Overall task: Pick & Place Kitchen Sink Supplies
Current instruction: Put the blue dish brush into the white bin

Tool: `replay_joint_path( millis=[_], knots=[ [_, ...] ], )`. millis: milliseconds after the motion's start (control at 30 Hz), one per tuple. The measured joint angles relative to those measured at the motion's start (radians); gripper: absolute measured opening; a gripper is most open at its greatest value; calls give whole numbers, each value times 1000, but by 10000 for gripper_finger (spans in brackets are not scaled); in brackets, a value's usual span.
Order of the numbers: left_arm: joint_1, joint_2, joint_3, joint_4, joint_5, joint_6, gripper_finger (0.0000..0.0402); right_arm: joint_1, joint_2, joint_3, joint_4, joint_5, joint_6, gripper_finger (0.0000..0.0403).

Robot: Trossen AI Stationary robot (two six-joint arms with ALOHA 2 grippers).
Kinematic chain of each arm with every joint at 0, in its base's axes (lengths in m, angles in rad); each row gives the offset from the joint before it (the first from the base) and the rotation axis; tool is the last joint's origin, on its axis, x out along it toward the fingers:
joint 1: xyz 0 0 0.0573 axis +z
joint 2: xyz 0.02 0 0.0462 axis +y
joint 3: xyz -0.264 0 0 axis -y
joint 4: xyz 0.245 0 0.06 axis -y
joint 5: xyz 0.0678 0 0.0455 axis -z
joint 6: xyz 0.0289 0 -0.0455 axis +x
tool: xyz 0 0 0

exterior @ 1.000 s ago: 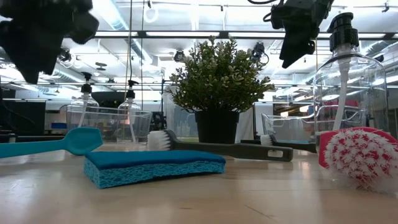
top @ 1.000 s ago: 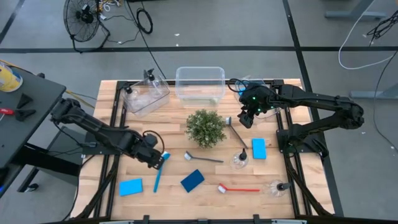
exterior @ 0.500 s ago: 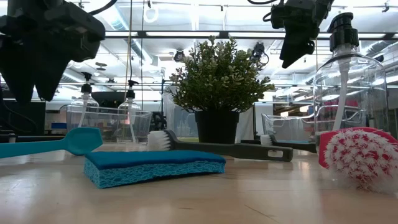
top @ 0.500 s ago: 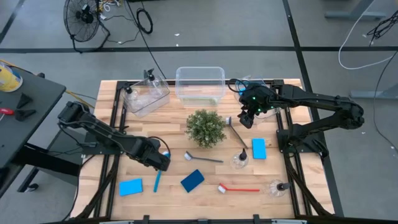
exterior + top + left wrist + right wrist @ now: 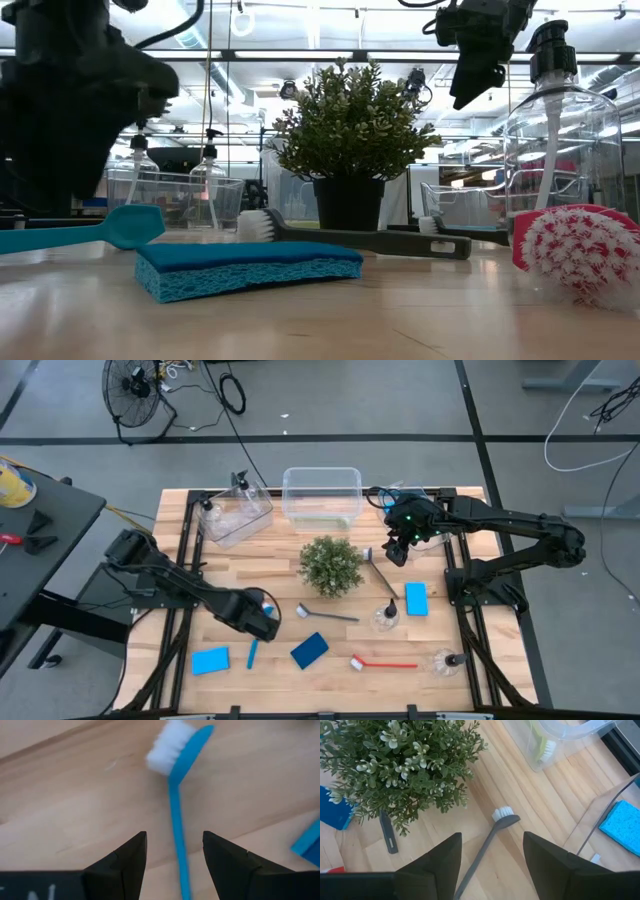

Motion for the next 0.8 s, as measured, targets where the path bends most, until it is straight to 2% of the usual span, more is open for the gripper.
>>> replay_joint_path(
  millis=[233,600,800],
  knots=[
    [6,28,0,21,-36,-18,197,0,0,0,2,0,0,213],
    [8,98,0,53,-35,-26,197,0,0,-1,7,0,-22,213],
    [9,115,0,53,-32,-26,169,0,0,-1,8,0,-46,213]
  ],
)
